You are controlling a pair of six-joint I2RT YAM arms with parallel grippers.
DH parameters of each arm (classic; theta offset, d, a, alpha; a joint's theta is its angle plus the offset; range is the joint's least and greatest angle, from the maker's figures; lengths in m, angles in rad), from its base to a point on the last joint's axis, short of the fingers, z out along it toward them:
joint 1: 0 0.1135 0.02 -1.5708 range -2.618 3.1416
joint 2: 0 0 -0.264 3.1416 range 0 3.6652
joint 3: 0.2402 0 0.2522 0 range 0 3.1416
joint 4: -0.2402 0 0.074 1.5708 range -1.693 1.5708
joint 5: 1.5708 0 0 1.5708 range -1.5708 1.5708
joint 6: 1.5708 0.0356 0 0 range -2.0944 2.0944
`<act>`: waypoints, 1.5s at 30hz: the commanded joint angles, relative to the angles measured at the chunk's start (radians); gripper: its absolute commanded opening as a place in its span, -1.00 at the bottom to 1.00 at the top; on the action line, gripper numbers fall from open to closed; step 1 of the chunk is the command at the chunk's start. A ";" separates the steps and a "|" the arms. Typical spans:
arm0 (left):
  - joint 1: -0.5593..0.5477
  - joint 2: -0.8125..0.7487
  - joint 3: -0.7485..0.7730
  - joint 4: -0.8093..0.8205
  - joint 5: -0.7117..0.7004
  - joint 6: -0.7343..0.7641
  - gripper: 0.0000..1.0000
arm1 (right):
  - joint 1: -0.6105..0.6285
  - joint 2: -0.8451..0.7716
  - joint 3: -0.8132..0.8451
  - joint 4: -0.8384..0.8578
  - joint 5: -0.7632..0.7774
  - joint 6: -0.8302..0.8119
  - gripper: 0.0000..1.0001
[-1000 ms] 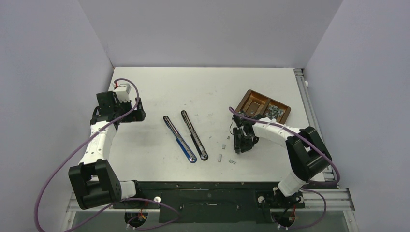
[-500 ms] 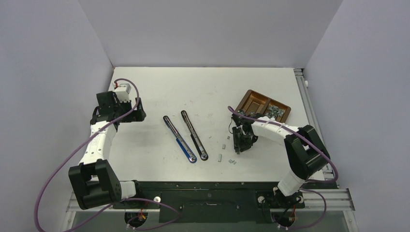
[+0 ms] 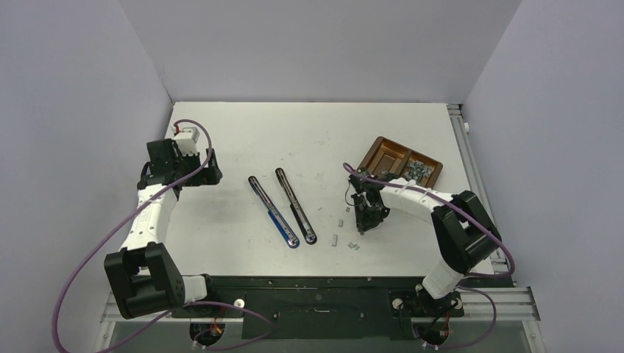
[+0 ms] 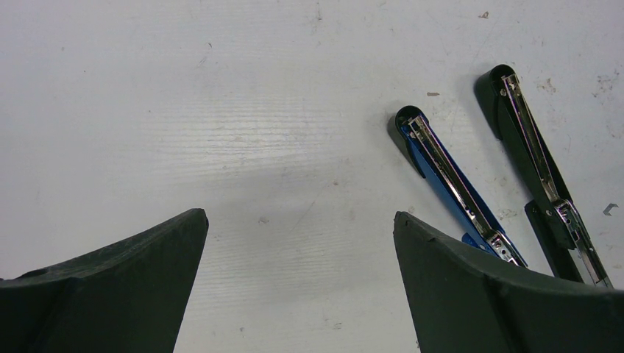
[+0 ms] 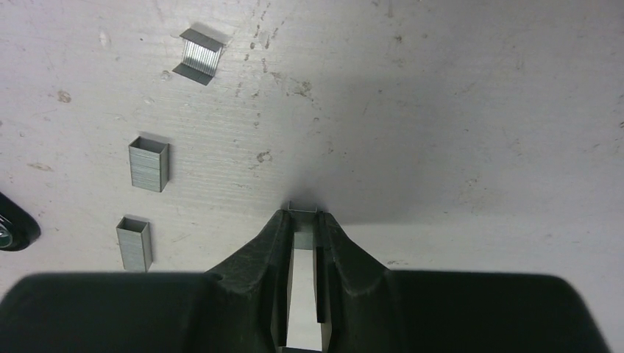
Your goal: Load the staples into the stapler
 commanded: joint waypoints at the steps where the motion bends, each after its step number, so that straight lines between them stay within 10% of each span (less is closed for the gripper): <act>1: 0.008 -0.022 0.034 0.029 0.001 0.007 0.92 | 0.029 0.016 0.037 0.005 0.055 0.018 -0.81; 24: 0.009 -0.028 0.024 0.012 -0.031 -0.009 0.92 | 0.321 -0.239 0.167 0.193 0.275 0.009 -0.83; 45: 0.020 -0.057 -0.021 0.021 -0.076 -0.055 0.92 | 0.541 0.020 0.229 0.452 0.386 -0.066 -0.83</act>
